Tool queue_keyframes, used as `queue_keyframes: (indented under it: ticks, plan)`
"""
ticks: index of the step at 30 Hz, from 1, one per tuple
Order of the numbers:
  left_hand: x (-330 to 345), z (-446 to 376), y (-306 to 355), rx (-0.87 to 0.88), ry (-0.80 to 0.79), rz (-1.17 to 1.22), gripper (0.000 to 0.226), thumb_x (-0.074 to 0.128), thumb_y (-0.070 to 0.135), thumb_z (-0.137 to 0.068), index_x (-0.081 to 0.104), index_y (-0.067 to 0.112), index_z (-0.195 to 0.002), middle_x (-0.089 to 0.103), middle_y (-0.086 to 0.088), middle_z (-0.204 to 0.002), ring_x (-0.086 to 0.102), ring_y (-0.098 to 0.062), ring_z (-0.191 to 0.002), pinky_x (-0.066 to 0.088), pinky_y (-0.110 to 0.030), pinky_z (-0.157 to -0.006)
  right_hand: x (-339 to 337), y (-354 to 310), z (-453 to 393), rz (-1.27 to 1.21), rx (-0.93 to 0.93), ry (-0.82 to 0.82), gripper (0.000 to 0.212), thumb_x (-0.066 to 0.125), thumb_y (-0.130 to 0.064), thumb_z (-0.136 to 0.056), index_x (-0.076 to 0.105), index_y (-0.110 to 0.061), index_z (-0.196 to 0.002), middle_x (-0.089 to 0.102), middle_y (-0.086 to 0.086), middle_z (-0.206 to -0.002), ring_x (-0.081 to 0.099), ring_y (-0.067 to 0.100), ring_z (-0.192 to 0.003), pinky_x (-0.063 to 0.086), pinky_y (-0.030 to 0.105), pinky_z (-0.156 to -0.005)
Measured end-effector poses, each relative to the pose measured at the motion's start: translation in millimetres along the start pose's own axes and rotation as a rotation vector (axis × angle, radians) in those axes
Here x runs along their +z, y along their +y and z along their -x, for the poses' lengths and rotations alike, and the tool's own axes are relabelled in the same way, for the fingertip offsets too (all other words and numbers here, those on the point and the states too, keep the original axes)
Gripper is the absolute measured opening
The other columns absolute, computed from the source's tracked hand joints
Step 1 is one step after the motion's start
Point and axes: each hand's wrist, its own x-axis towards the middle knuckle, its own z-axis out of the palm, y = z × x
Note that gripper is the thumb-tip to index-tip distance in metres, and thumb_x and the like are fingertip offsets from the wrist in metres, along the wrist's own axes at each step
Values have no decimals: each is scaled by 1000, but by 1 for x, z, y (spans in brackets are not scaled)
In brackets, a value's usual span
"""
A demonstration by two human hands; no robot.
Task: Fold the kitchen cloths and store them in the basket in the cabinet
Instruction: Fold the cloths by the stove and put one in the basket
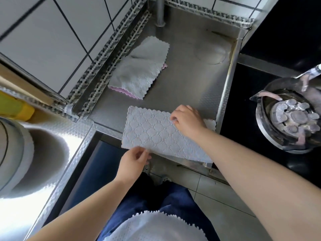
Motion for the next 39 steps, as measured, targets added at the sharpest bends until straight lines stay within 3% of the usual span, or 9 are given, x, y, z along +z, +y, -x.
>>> queue_keyframes:
  ticks: [4, 9, 16, 19, 22, 26, 32, 35, 39]
  plan:
    - [13, 7, -10, -501, -116, 579, 17, 61, 32, -90, 61, 15, -93, 66, 4, -78, 58, -8, -69, 46, -19, -61, -3, -3, -6, -14, 47, -45, 17, 54, -15, -88, 67, -21, -97, 57, 5, -110, 51, 28, -105, 43, 31, -86]
    - [24, -3, -8, -532, -66, 752, 13, 66, 27, -87, 56, 19, -87, 60, 5, -70, 57, -6, -64, 46, -21, -58, -3, -5, -5, -76, 138, -117, 18, 59, -10, -83, 68, -24, -90, 57, 6, -104, 57, 28, -98, 44, 29, -79]
    - [16, 0, 8, -79, 129, 132, 22, 61, 30, -89, 53, 14, -77, 59, -2, -75, 55, -14, -70, 48, -30, -64, -11, 4, 27, -77, 184, -173, 16, 56, -13, -85, 67, -22, -93, 59, 6, -107, 58, 25, -102, 46, 30, -83]
    - [15, -11, 23, 45, 131, -44, 16, 60, 31, -90, 54, 17, -83, 61, 4, -78, 55, -12, -69, 41, -24, -58, -14, 10, 42, -66, 229, -210, 14, 56, -14, -85, 66, -21, -93, 63, 4, -108, 57, 24, -105, 45, 30, -84]
    - [16, -34, 35, 109, 111, -138, 12, 60, 29, -89, 55, 18, -90, 63, 5, -85, 61, -16, -77, 50, -31, -68, -18, 14, 55, -66, 297, -212, 16, 54, -13, -84, 66, -22, -89, 67, 2, -105, 60, 24, -101, 49, 31, -81]
    - [21, -66, 51, 153, 77, -237, 8, 60, 25, -88, 55, 21, -94, 62, 6, -93, 60, -17, -84, 48, -31, -72, -15, 19, 71, -93, 405, -214, 16, 54, -16, -84, 63, -24, -74, 70, -1, -88, 65, 24, -83, 55, 32, -71]
    - [27, -98, 66, 208, -30, -363, 10, 64, 22, -83, 55, 24, -87, 63, 7, -86, 61, -21, -85, 52, -34, -75, -7, 20, 80, -224, 508, -244, 17, 59, -23, -86, 71, -12, -82, 73, 2, -93, 67, 27, -83, 50, 28, -61]
    - [28, -113, 71, 250, -66, -400, 12, 66, 20, -81, 57, 25, -86, 67, 3, -90, 63, -23, -88, 54, -36, -75, -8, 18, 83, -269, 536, -252, 16, 60, -26, -88, 70, -21, -77, 71, -9, -90, 65, 18, -79, 54, 29, -66]
    - [25, -115, 70, 371, -93, -554, 17, 62, 20, -83, 60, 19, -100, 63, 0, -101, 60, -22, -95, 48, -31, -76, -3, 14, 90, -253, 508, -167, 10, 56, -18, -86, 66, -17, -84, 69, -3, -91, 64, 19, -83, 56, 37, -71]
